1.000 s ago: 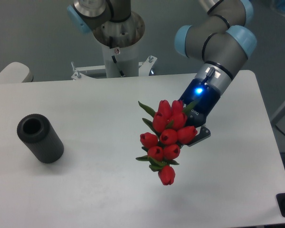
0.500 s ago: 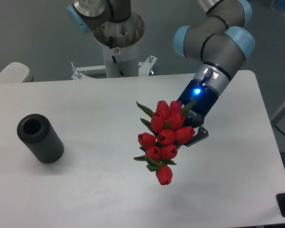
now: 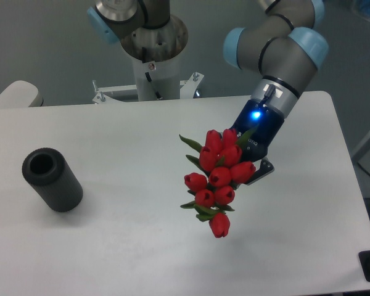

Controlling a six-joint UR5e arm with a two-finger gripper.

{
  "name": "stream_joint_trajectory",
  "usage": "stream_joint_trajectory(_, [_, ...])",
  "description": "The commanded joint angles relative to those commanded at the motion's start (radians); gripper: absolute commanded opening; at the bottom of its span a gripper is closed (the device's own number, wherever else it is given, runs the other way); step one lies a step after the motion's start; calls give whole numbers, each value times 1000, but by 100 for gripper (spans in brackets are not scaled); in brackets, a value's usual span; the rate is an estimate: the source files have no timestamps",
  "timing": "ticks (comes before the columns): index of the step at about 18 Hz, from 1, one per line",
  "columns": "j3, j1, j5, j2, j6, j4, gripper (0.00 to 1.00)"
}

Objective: Place the flowers on the table
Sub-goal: 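Lower the held tulip bunch toward the table beside the black vase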

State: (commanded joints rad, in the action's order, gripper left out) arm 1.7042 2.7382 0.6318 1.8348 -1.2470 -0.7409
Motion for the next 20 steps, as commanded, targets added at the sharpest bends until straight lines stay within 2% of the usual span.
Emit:
stream_joint_trajectory(5, [41,-15,143,-43,-43,-2,33])
stream_joint_trajectory(7, [63,-49,213,-64,-78,-2,33])
stream_joint_trajectory(9, [90,-98,343,-97,-95,-3,33])
stream_joint_trajectory(13, [133,-181,535,-109,-94,-5,33])
stream_joint_trajectory(15, [158,-205,584,-120,-80,-6,33])
stream_joint_trajectory(20, [267,-222,683,-155,-87,-6,33])
